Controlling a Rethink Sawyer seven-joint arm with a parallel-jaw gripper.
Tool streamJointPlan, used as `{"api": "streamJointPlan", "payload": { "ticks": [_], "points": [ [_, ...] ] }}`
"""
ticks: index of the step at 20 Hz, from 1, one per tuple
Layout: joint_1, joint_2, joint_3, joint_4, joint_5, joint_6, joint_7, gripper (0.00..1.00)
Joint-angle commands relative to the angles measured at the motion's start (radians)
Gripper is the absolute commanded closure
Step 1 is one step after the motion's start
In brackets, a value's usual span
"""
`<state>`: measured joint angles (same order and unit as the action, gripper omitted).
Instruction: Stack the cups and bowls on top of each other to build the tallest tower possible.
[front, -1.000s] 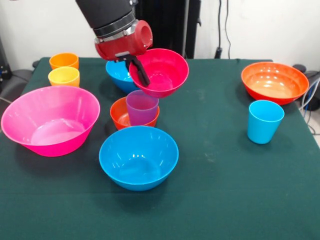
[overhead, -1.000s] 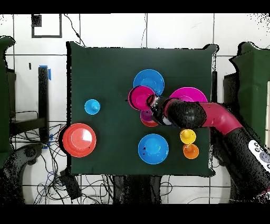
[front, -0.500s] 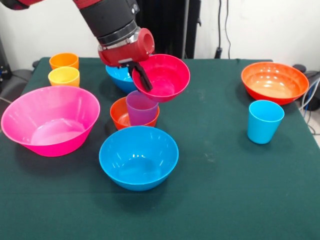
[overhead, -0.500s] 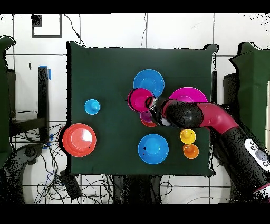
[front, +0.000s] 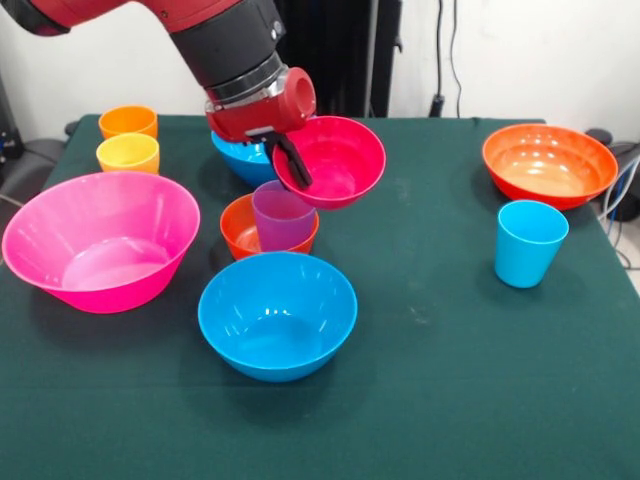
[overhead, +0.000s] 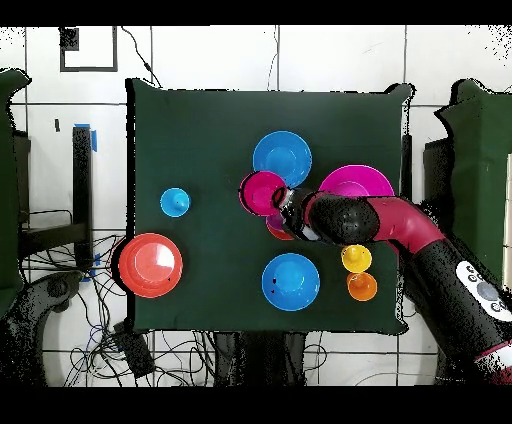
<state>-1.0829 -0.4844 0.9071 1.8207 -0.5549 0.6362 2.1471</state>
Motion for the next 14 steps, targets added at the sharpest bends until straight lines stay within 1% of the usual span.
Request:
{"api": "streamJointPlan", "payload": {
  "ticks": [1,8,14],
  "points": [
    [0.037,0.023,-0.041,-0.058,-0.082,0.091,-0.248,1.00],
    [0.034,-0.010,-0.037,-0.075,-0.076,0.129,-0.258,1.00],
    [0.021,-0.011,-0.032,-0.081,-0.076,0.141,-0.269,1.00]
  ]
}}
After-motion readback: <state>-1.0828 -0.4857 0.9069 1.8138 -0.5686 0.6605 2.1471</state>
